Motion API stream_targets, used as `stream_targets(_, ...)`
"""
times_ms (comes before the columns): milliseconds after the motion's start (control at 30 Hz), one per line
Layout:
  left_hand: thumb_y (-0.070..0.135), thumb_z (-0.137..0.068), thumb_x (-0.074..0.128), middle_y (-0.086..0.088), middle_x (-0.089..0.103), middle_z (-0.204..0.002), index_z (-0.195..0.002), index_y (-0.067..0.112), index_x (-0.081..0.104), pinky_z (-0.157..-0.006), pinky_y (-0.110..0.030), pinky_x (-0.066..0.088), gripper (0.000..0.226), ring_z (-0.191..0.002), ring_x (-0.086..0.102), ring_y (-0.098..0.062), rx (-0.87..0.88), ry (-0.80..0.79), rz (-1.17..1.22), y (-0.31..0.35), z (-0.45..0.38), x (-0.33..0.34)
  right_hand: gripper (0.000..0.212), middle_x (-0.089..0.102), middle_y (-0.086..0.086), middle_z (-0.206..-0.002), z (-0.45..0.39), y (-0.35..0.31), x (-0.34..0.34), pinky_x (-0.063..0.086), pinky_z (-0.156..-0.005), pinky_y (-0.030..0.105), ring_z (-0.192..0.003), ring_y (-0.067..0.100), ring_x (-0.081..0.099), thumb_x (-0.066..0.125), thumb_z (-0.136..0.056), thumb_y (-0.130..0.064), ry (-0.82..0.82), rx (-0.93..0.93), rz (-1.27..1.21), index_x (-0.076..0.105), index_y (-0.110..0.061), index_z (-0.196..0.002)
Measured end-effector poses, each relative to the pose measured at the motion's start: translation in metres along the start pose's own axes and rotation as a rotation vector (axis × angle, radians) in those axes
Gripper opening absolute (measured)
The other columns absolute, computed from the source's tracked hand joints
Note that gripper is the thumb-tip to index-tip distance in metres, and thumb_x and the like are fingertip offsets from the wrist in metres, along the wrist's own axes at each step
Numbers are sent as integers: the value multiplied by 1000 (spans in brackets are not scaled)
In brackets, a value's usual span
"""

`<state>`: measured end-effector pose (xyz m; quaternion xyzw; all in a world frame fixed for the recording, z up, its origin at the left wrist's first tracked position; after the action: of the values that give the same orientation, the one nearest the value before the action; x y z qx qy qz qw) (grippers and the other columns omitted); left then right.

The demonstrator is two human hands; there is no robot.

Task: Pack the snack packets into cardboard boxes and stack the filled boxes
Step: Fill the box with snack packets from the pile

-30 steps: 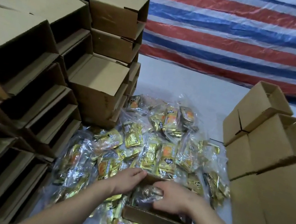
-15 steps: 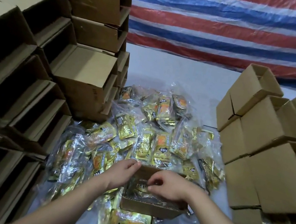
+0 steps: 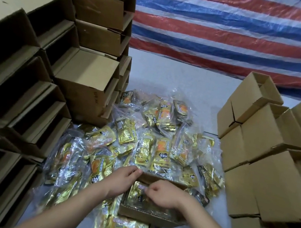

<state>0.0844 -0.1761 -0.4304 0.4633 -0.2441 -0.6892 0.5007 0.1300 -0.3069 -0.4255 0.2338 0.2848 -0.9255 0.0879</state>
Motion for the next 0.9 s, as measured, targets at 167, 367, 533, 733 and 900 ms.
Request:
stream_targets(167,46,-105,39,7,66,-107,-111,25,63,-90,-29,46,33,-101,60,-10,1,1,-23,-1,1,0,47,54,9,-137,-1,-14,24,43,-96,34,-121,27,54,38,-103,-44,-56,-45,145,53,-14,-135)
stream_targets(367,49,-104,38,7,65,-115,-119,25,62,-94,-28,44,37,-107,59,-9,-35,-7,-4,-5,1,-1,32,68,1,-112,18,-15,2,52,-85,33,-99,16,64,46,-102,-38,112,-129,2,67,-19,-117)
stream_targets(533,50,-104,38,5,60,-129,-132,20,56,-109,-35,39,45,-120,54,-15,-73,-20,37,-4,1,2,31,66,-10,-116,54,-16,-65,52,-89,27,-98,0,61,55,-97,-39,460,-231,72,63,-29,-125)
stream_targets(733,49,-105,35,8,51,-135,-141,20,50,-106,-30,34,49,-123,47,-14,-84,-18,-25,-2,4,1,41,63,-2,-120,31,3,-53,51,-86,33,-109,20,62,62,-93,-41,322,-84,415,55,-26,-131)
stream_targets(900,46,-105,36,0,55,-137,-139,21,51,-105,-32,36,45,-124,49,-17,-83,-21,-20,9,6,3,16,67,1,-98,32,9,-48,57,-86,42,-91,22,66,52,-102,-27,453,-71,477,62,-21,-113)
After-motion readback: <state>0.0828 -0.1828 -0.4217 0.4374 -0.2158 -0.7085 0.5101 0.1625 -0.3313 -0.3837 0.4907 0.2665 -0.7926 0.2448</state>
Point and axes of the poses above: each hand's wrist, its own z-axis away from the middle knuckle, its own x-axis out of the palm, y = z × x, the point moved 9 cm from there along -z, towards the middle knuckle
